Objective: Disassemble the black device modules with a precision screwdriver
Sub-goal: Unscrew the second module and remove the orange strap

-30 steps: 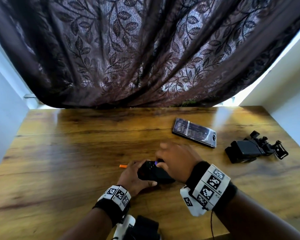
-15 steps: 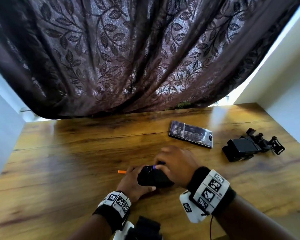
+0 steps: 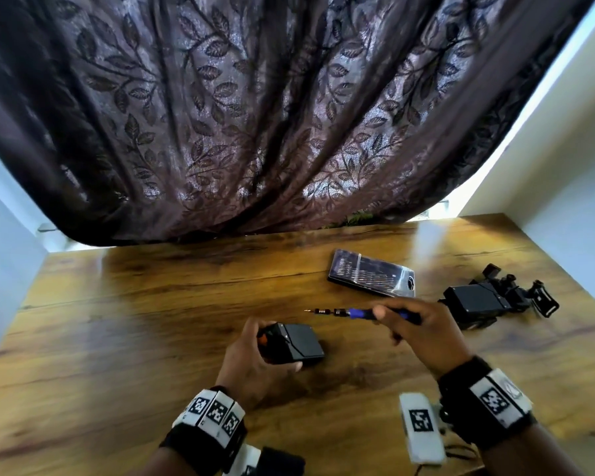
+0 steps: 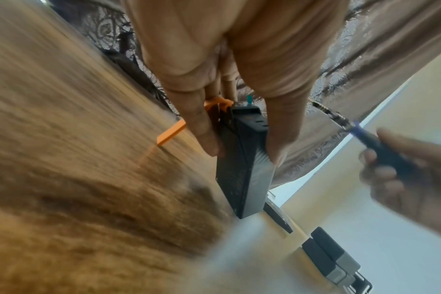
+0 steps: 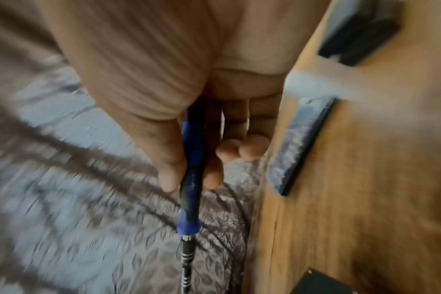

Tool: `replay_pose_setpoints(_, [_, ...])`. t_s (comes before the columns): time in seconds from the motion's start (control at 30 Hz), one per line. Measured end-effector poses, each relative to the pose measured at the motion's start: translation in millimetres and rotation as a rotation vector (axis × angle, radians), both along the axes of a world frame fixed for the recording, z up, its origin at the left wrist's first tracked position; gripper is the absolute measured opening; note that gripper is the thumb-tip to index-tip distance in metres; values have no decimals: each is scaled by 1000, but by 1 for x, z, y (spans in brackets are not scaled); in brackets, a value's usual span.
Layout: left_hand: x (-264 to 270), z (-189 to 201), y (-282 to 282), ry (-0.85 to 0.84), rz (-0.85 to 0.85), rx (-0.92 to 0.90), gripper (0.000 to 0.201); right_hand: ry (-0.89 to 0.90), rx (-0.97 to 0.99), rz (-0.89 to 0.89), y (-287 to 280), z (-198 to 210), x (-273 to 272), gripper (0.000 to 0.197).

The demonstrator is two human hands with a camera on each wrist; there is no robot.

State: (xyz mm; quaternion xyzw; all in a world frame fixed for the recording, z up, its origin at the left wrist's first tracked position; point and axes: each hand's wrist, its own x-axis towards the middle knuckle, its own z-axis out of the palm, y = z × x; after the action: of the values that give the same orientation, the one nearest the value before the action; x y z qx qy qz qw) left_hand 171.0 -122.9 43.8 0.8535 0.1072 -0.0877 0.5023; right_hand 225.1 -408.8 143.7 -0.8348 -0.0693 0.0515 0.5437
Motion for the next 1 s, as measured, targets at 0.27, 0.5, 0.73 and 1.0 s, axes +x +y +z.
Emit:
replay_pose_setpoints(0.27, [15, 23, -67, -4, -80, -51, 80, 536, 743, -97, -91, -44, -8, 84])
replay_pose_setpoints(0.5, [67, 10, -210, -3, -249, -16, 80, 449, 942, -269, -198, -46, -2, 83])
replay_pose_setpoints(0.73, [94, -8, -302, -58, -296, 227, 80, 481, 916, -361, -292, -60, -5, 91])
replay_pose_setpoints(1.0, [104, -27, -332, 0, -376, 599, 86, 506, 807, -251, -313, -60, 13, 88])
